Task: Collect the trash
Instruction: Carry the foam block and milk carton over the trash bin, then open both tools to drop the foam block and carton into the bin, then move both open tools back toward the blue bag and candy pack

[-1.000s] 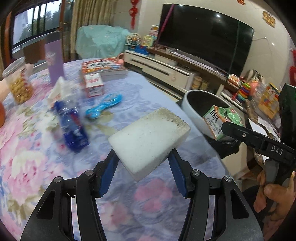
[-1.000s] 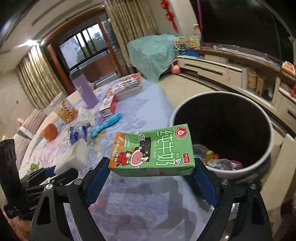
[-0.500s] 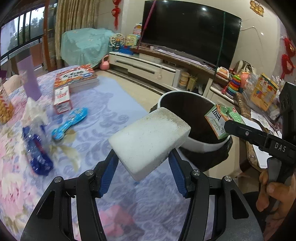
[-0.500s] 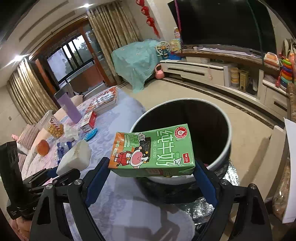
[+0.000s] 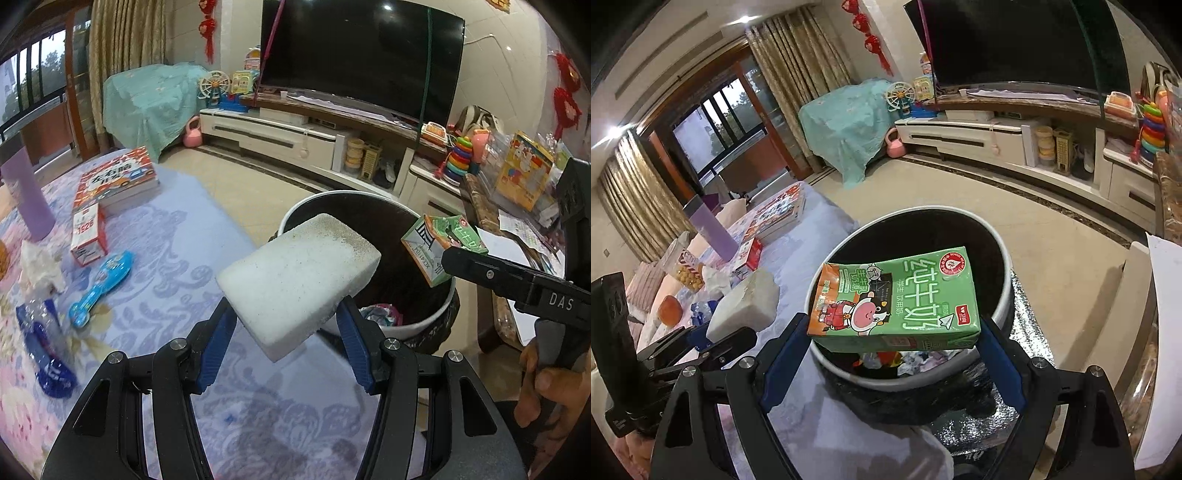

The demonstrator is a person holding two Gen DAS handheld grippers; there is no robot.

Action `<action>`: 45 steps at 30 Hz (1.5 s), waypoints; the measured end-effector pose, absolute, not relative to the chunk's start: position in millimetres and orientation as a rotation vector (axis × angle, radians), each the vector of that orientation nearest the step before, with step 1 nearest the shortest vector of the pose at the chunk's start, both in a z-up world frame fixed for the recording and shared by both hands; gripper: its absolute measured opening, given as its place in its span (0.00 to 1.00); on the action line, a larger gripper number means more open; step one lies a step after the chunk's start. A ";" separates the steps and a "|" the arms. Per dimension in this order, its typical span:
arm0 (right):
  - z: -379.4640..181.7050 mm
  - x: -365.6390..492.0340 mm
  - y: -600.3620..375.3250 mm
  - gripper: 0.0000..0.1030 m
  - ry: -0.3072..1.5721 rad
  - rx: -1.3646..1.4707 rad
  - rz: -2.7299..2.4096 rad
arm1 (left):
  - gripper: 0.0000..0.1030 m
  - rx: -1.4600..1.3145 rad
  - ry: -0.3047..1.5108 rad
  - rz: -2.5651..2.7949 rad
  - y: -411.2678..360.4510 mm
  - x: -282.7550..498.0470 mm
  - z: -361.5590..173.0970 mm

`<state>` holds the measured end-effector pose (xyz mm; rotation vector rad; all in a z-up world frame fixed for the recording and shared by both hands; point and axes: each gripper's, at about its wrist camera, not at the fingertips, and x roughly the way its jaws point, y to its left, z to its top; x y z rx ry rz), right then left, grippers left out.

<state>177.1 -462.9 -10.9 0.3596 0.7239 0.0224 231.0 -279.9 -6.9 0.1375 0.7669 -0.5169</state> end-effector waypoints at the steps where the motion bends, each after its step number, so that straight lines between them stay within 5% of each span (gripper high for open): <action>1: -10.9 178.0 -465.1 0.87 0.724 0.361 0.020 | 0.55 0.140 0.768 -0.519 -282.4 232.2 -7.6; 23: -18.5 203.9 -479.6 0.87 0.768 0.358 0.031 | 0.58 0.176 0.812 -0.535 -313.2 254.9 -19.5; 35: -21.8 207.8 -489.1 0.88 0.780 0.395 0.015 | 0.73 0.171 0.831 -0.535 -311.7 255.5 -21.1; 45: -16.2 192.8 -485.3 0.90 0.748 0.425 0.016 | 0.74 0.094 0.851 -0.491 -273.6 239.0 -28.3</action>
